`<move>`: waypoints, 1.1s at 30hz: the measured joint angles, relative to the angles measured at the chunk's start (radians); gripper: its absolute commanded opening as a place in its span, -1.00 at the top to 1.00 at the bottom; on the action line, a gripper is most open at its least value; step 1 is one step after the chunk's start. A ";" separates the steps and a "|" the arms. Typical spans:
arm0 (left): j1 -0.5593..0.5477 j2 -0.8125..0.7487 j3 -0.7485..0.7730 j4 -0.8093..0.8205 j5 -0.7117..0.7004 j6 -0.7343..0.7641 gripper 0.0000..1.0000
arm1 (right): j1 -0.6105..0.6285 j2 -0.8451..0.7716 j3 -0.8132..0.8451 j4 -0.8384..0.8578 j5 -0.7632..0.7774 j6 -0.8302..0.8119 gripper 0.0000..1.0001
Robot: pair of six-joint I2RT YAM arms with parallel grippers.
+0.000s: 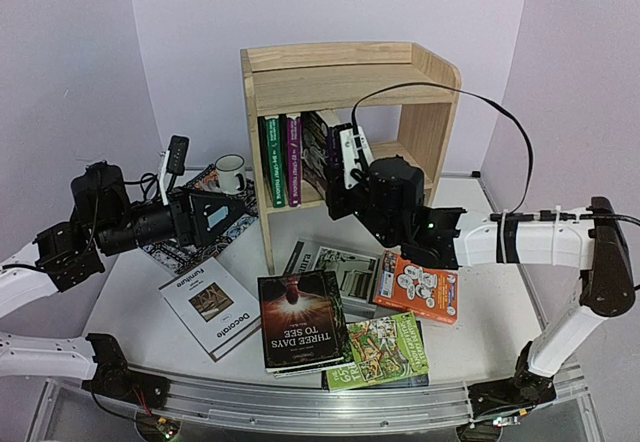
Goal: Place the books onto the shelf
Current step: Place the book on the shelf.
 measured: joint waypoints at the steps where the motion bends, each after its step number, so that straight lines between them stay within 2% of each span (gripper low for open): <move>1: 0.000 0.001 0.000 0.000 0.000 0.000 -0.89 | 0.000 0.009 0.009 0.002 0.004 -0.001 1.00; 23: 0.000 0.018 0.000 0.002 0.000 -0.019 -0.89 | -0.001 0.205 0.255 -0.057 0.025 -0.011 1.00; 33: 0.000 0.018 0.000 0.002 0.001 -0.019 -0.89 | -0.005 0.226 0.293 -0.082 0.008 0.042 1.00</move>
